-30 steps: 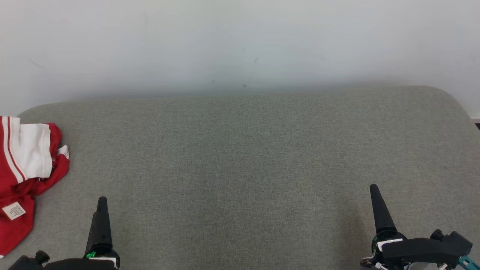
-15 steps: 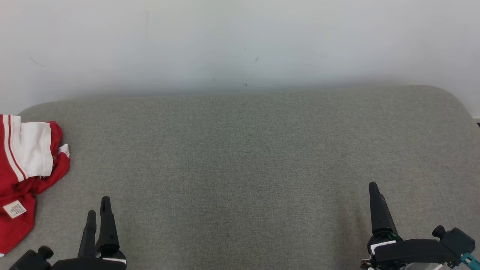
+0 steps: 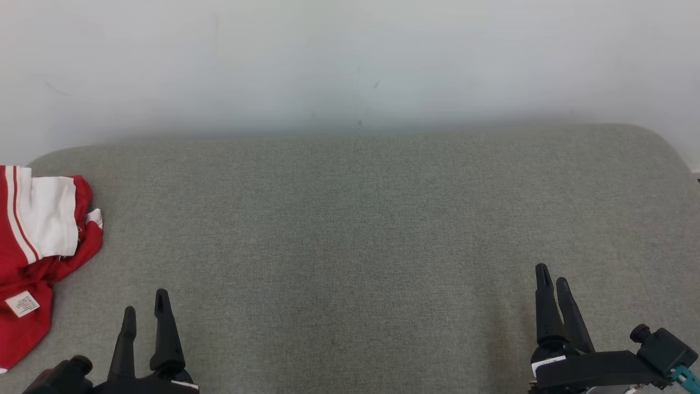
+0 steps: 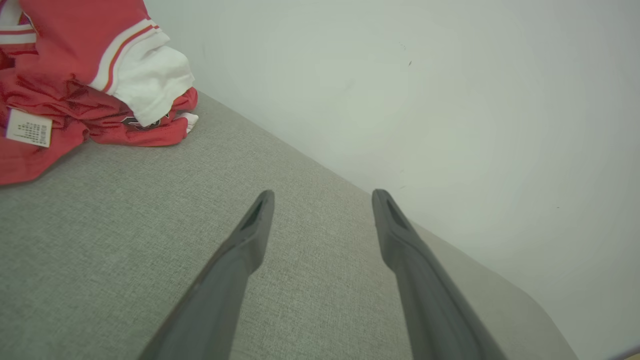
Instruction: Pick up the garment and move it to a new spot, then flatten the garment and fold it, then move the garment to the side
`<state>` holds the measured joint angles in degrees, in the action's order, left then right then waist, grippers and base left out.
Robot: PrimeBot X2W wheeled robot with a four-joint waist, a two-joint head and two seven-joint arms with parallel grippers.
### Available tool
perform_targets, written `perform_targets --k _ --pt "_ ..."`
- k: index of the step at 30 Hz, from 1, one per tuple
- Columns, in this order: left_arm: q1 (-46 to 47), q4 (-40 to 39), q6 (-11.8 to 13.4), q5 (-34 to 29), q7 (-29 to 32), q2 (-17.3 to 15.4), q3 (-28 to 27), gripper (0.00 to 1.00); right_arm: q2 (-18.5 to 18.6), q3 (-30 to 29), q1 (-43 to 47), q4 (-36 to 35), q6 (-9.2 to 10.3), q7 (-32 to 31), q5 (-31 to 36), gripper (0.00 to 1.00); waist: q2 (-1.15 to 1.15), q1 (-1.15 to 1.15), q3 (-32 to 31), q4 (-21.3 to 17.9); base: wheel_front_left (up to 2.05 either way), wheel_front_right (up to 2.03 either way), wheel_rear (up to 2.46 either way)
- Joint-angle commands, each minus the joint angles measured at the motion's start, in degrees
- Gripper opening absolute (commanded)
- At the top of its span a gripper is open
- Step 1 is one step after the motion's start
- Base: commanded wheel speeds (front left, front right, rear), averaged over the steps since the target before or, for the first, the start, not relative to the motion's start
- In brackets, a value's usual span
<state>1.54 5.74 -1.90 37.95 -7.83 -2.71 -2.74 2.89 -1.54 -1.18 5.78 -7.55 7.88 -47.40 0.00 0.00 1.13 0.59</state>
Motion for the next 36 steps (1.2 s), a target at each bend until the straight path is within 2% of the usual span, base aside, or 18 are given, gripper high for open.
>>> perform_targets --k 1,25,36 --pt "0.0 -0.8 0.3 -1.8 -0.6 -0.2 0.2 1.0 0.0 0.0 0.0 -0.8 0.06 0.5 1.9 1.0 0.0 0.0 -0.1 0.0 0.0 0.0 0.0" --pt "-2.9 -1.1 1.5 -20.4 -4.0 -0.2 2.0 1.0 0.0 0.9 1.3 -1.3 0.09 4.0 23.2 1.0 0.0 0.0 -0.5 0.2 0.0 0.0 0.0" --pt "-3.1 -1.2 1.7 -25.5 -5.3 -0.3 1.5 1.0 0.0 1.3 1.6 -1.5 0.1 5.1 29.2 1.0 0.0 0.0 -0.5 0.3 0.0 0.0 0.0"
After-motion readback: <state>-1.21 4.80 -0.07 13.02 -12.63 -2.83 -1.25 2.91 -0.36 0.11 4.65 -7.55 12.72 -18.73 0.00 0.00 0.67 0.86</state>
